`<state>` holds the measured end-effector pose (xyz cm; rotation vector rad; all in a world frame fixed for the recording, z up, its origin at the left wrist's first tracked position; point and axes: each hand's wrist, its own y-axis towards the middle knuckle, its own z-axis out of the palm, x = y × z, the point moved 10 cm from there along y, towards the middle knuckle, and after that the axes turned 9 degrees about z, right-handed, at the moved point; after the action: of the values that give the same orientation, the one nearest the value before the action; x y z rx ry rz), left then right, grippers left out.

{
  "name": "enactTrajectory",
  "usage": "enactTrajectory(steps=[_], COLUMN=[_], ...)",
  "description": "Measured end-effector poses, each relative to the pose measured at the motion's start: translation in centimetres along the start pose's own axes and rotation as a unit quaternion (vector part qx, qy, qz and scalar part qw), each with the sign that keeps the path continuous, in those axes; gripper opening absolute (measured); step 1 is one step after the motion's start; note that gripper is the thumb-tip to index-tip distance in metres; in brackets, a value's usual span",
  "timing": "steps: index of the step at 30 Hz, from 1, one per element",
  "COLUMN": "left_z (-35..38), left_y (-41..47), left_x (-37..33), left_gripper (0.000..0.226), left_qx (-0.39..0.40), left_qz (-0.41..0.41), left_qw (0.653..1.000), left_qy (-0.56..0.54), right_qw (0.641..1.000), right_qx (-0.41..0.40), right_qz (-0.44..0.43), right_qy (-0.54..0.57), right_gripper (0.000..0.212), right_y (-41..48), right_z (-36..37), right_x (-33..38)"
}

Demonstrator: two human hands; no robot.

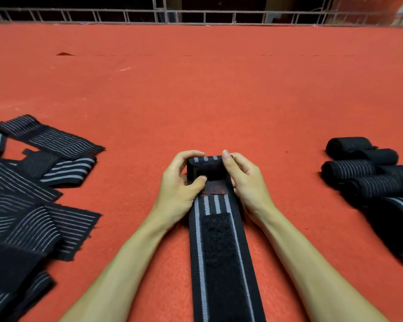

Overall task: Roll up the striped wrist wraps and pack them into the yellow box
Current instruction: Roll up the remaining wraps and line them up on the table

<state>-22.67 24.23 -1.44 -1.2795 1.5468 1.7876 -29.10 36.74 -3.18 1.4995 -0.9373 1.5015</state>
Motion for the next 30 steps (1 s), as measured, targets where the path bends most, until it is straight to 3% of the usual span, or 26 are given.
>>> enactTrajectory(steps=[5,13,16,21,25,30], left_z=[-0.5,1.0,0.8,0.2,0.3,-0.2], left_y=[0.0,-0.9,-1.4,-1.3,-1.2,-0.6], left_x=[0.8,2.3,2.9,2.9,3.1,1.7], left_gripper=[0.046,0.040,0.046,0.042,0.053,0.048], left_qx=[-0.017,0.084,0.080,0.041,0.026,0.009], left_qz=[-0.011,-0.116,-0.153,-0.141,-0.142,-0.084], left_qw=[1.000,0.989,0.985,0.989,0.987,0.994], left_qy=[0.022,-0.046,-0.033,-0.022,-0.075,-0.074], right_qw=[0.995,0.983,0.981,0.981,0.984,0.981], right_qx=[0.020,0.055,0.076,0.103,0.097,0.086], right_qz=[0.054,0.077,0.059,0.041,0.044,0.070], right_qy=[0.084,0.157,0.168,0.162,0.143,0.156], right_gripper=[0.005,0.014,0.021,0.032,0.044,0.046], right_y=[0.1,-0.1,-0.1,-0.4,-0.5,-0.4], right_z=[0.5,0.7,0.7,0.9,0.6,0.8], right_x=[-1.1,-1.3,-1.0,-0.5,-0.3,-0.6])
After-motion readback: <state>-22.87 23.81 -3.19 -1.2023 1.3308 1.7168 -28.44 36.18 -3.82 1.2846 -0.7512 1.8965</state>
